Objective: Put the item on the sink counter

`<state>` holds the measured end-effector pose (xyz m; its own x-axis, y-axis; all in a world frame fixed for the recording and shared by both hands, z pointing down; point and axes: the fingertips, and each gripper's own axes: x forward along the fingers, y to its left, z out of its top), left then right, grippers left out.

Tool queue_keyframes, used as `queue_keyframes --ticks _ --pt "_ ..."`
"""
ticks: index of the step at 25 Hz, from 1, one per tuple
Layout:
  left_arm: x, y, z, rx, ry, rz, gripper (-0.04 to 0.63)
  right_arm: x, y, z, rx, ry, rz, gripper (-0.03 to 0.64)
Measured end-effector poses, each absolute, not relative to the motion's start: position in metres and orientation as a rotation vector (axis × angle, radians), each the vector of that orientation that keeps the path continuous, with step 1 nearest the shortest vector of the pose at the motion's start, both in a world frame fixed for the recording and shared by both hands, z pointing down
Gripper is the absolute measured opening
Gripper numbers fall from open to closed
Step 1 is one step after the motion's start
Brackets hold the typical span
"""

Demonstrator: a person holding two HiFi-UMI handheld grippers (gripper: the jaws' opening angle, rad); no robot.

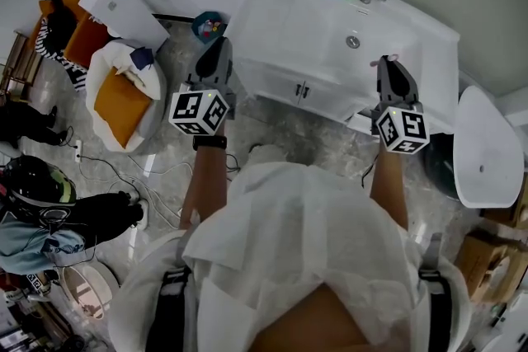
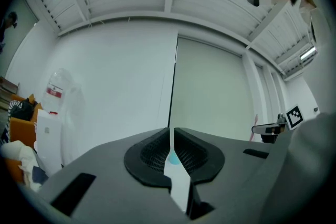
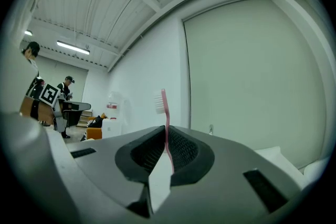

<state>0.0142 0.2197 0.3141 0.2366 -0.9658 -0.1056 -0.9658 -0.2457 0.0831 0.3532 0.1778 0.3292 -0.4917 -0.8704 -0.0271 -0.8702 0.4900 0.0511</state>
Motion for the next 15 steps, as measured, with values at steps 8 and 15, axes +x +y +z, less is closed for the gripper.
queue_keyframes --ticks 8,15 --pt "-0.034 0.192 0.328 2.415 -1.934 -0.222 0.037 0.309 0.14 0.336 1.567 -2.692 -0.054 0.025" --pt "-0.09 0.149 0.321 2.428 -1.919 -0.231 0.037 0.256 0.099 0.326 1.59 -2.683 -0.075 0.025"
